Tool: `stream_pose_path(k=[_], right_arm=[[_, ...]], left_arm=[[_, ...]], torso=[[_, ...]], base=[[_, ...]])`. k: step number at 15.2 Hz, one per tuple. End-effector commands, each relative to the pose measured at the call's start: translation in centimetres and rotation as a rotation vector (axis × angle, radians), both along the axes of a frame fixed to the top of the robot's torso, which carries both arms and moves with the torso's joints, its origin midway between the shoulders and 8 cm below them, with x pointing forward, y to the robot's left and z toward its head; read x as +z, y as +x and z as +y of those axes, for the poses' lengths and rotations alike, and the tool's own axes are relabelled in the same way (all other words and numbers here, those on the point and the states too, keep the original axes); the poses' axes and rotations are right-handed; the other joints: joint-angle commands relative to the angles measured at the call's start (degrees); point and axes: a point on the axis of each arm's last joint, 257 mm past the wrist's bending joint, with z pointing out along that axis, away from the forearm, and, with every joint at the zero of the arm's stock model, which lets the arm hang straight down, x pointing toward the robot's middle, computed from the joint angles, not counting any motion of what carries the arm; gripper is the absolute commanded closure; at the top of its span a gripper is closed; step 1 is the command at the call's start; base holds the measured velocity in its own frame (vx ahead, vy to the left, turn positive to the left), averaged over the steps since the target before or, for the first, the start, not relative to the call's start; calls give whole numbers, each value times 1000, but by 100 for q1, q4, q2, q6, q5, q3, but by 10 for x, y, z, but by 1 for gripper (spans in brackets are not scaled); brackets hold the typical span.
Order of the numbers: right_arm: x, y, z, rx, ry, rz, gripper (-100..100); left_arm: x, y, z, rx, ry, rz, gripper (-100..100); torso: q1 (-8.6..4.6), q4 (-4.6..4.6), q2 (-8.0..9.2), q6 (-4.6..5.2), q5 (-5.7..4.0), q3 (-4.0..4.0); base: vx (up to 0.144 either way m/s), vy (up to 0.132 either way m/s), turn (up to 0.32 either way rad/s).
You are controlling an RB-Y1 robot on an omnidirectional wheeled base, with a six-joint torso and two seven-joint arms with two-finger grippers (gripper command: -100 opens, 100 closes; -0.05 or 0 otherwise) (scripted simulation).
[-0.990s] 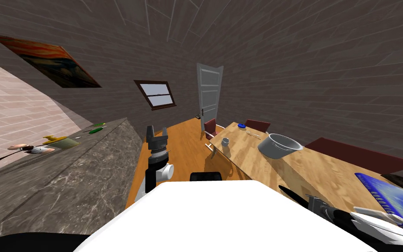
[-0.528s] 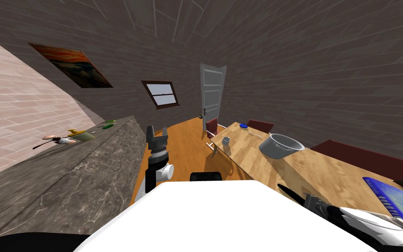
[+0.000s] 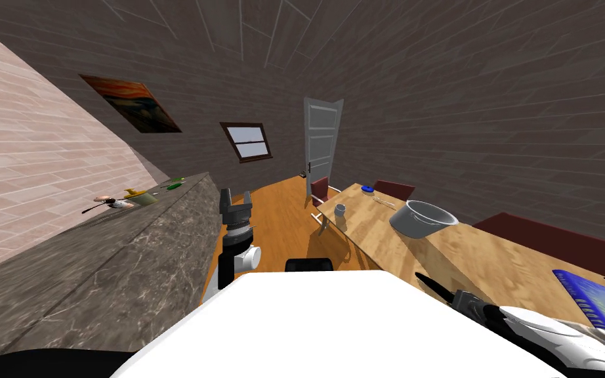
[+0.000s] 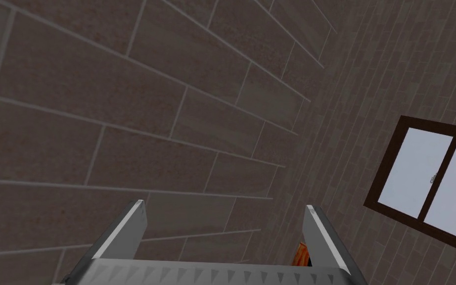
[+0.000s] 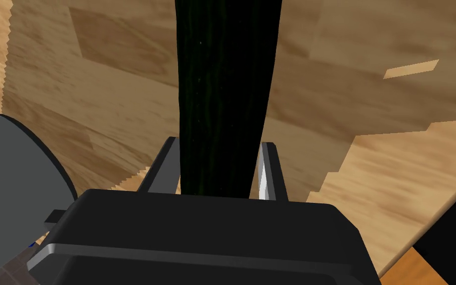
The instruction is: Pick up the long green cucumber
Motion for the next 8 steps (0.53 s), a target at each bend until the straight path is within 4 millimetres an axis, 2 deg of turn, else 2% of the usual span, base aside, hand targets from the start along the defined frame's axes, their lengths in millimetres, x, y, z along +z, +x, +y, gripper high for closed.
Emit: stream_pose_path(k=[1, 4, 6, 8], right_arm=[[0, 0, 0, 0, 0, 0, 100], [2, -3, -2, 5, 0, 0, 100], [4, -6, -3, 13, 5, 1, 100], [6, -9, -3, 16, 11, -2, 100]], left_arm=[[0, 0, 0, 0, 0, 0, 0], [0, 0, 0, 0, 0, 0, 0], [0, 0, 0, 0, 0, 0, 0], [0, 0, 0, 0, 0, 0, 0]], torso=[[0, 0, 0, 0, 0, 0], [1, -4, -7, 2, -1, -5], [0, -13, -32, 24, 4, -20], [7, -15, -43, 12, 5, -28]], base=[[0, 0, 0], [15, 1, -31], [133, 1, -230], [94, 22, -72]])
